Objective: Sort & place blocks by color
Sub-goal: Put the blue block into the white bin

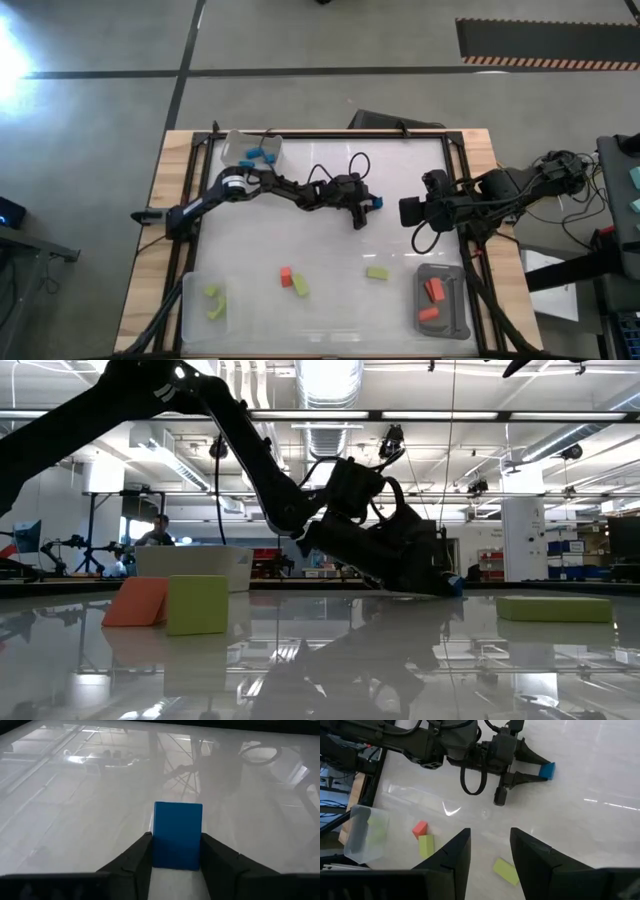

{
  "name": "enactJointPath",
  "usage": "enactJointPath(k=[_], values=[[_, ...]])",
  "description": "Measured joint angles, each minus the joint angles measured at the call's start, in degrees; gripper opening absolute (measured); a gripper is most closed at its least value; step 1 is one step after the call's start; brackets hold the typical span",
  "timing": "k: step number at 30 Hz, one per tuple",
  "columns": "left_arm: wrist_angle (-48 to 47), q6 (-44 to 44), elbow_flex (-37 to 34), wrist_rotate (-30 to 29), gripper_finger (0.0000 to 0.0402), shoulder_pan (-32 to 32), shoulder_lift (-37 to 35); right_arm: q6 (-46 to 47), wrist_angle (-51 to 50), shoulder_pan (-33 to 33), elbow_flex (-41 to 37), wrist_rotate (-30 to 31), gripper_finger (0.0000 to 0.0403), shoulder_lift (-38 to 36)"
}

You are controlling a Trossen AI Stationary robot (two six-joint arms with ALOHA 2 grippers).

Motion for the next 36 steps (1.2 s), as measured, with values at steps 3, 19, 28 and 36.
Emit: enactJointPath(k=[3, 19, 28, 36], values=[[-0.59, -0.01, -0.02, -0.01, 0.0125, 0.02, -1.32, -0.15, 0.0, 0.0, 0.0, 0.02, 0.0128, 0.0], [-32.37, 4.63, -0.26, -2.13, 0.0125, 3.9, -25.23, -5.55, -0.78, -0.24, 0.0, 0.69, 0.0127, 0.0], [-59.49, 4.96, -0.42, -4.34, 0.0125, 15.41, -37.34, -8.19, -0.9, -0.37, 0.0, 1.5, 0.0127, 0.0], [-81.88, 5.03, -0.48, -6.26, 0.0125, 30.4, -42.7, -9.51, -0.79, -0.35, 0.0, 1.52, 0.0127, 0.07]])
